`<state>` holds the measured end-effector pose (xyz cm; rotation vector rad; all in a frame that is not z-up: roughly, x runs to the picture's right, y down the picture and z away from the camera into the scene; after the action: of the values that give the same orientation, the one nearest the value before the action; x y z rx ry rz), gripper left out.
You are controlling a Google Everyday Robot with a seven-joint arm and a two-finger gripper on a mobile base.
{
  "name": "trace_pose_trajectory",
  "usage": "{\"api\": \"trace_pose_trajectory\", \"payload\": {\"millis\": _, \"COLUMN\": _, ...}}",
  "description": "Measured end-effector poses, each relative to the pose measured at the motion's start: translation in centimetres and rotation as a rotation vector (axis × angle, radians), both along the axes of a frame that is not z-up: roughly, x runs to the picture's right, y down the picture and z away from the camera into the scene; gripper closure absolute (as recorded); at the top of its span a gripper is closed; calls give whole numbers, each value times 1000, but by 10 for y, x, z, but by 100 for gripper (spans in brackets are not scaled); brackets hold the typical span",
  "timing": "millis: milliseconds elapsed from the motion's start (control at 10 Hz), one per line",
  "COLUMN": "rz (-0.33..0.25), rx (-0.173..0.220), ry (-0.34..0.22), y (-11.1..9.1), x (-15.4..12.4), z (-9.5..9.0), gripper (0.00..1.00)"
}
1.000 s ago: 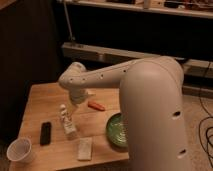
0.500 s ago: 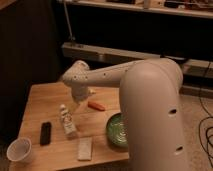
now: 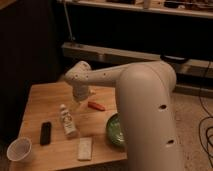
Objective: Place the pepper in the ceramic cup
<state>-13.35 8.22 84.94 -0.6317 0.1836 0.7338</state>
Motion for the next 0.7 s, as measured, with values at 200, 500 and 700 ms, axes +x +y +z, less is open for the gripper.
{"api": "trace_pose_trajectory", "payload": {"millis": 200, "rz": 39, "rx": -32, "ry": 2, "y": -1, "x": 6, "z": 8, "gripper": 0}}
{"api": "trace_pose_trajectory", "payload": {"millis": 500, "rz": 101, "rx": -51, "ry": 1, "y": -9, "x": 19, "z": 21, "gripper": 0}}
{"api": "trace_pose_trajectory", "payload": {"millis": 700, "rz": 134, "rx": -51, "ry": -3, "y": -14, "x": 29, "z": 29, "gripper": 0}}
